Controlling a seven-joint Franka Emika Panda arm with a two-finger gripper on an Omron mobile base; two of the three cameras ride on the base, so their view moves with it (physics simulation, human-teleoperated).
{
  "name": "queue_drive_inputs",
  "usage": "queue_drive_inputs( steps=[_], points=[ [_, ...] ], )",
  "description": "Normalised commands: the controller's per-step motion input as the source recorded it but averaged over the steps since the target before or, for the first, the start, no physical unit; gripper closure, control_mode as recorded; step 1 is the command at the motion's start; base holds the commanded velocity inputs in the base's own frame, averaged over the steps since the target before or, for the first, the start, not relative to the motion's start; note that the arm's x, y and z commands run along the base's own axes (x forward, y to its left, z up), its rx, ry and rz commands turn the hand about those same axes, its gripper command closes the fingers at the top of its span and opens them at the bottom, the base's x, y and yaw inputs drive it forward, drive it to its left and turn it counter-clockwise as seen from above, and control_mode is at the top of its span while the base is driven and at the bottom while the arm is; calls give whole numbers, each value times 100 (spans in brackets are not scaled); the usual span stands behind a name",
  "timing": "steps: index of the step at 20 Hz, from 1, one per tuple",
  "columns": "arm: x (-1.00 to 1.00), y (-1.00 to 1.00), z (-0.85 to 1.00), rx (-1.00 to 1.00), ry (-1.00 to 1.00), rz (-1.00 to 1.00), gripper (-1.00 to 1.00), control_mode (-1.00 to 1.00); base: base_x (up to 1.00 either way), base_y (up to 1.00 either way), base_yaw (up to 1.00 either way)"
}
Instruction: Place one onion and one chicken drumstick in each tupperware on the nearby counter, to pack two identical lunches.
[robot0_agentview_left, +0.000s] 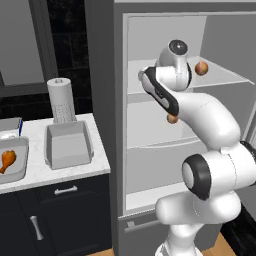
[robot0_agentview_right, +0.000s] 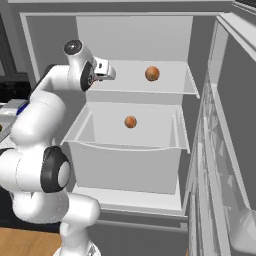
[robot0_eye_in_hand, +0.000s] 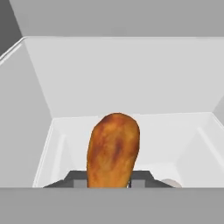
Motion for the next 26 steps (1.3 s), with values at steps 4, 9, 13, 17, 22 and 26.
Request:
queue_drive_inputs(
  steps=[4,9,13,17,22,26],
  points=[
    [-92,-10,-3,0,-23,10,100,-100,0,0,0],
    [-100,0,27,0,-9,2,100,-100,0,0,0],
    [-99,0,66,-1,0,0,100,-100,0,0,0],
    [-100,-1,48,-4,0,0,100,-100,0,0,0],
    [-100,-6,11,-7,0,3,100,-100,0,0,0],
    [-96,-16,0,-2,0,5,100,-100,0,0,0]
  ],
)
